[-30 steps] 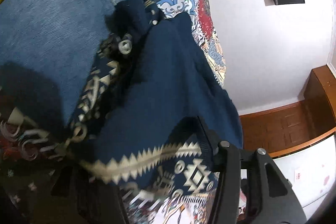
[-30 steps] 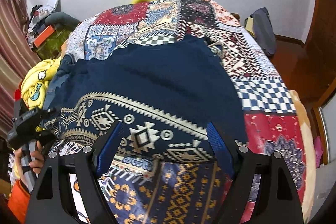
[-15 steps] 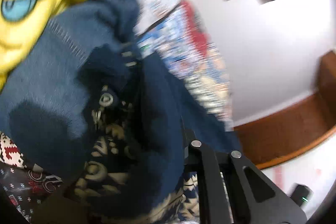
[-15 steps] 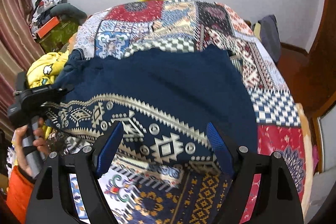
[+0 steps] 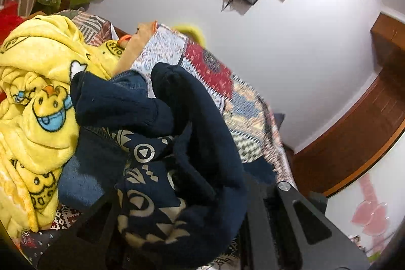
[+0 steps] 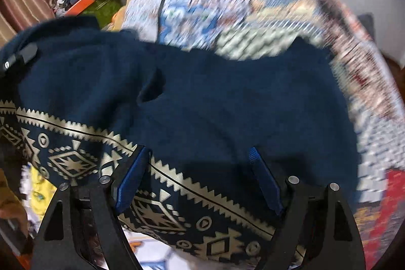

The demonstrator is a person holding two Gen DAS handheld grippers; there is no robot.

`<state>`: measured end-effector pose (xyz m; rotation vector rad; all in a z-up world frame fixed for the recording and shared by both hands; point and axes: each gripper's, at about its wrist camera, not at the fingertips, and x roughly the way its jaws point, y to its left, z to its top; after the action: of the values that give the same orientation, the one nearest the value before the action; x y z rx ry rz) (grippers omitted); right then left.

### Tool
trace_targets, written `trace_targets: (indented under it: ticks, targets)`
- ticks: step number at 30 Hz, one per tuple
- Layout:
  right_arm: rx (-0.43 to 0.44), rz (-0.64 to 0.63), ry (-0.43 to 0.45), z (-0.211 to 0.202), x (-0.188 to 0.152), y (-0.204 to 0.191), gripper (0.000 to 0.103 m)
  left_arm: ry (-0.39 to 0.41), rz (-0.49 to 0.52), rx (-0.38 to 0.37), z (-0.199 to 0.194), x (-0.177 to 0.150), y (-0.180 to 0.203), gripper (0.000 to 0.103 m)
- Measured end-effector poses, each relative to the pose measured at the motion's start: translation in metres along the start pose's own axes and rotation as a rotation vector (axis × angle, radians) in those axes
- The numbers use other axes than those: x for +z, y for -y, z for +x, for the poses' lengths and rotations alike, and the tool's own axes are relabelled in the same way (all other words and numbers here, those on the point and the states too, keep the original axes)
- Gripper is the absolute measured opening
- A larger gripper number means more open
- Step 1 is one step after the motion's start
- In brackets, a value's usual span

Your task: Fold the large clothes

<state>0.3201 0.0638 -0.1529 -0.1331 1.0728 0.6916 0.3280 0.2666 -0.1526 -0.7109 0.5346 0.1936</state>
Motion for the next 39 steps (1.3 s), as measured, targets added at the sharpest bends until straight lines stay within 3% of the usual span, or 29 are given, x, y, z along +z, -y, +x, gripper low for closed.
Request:
trace_targets:
  ticks: [2,7,12,18,24,29,32,37,39]
  targets:
    - [-0.006,-0.038,0.007,0.0,-0.002,-0.005,0.092,-0.003,0.006,-0.01,0.009,-0.002,0.011,0.011]
    - [0.016,-0.063,0.021,-0.028,-0.012,0.009,0.091,-0.036,0.036,-0.08,0.025,-0.012,0.05,0.011]
    - [-0.029,0.068,0.102,-0.077,-0.035,0.071,0.091,-0.11,0.119,-0.135,0.051,-0.039,0.106,0.011]
    - [-0.115,0.234,0.135,-0.108,-0.067,0.144,0.091,-0.252,0.331,-0.125,0.091,-0.105,0.168,0.011]
    - [-0.156,0.297,0.132,-0.118,-0.09,0.172,0.091,-0.407,0.427,-0.113,0.115,-0.152,0.172,0.011]
    - [-0.172,0.298,0.126,-0.126,-0.102,0.173,0.091,-0.494,0.412,-0.188,0.108,-0.159,0.162,0.011]
    - [-0.176,0.301,0.136,-0.137,-0.108,0.171,0.091,-0.535,0.48,-0.186,0.099,-0.171,0.171,0.012]
    - [-0.192,0.279,0.167,-0.156,-0.107,0.162,0.091,-0.559,0.491,-0.18,0.085,-0.19,0.165,0.022]
    - [-0.21,0.26,0.181,-0.167,-0.107,0.157,0.091,-0.563,0.469,-0.208,0.079,-0.189,0.164,0.042]
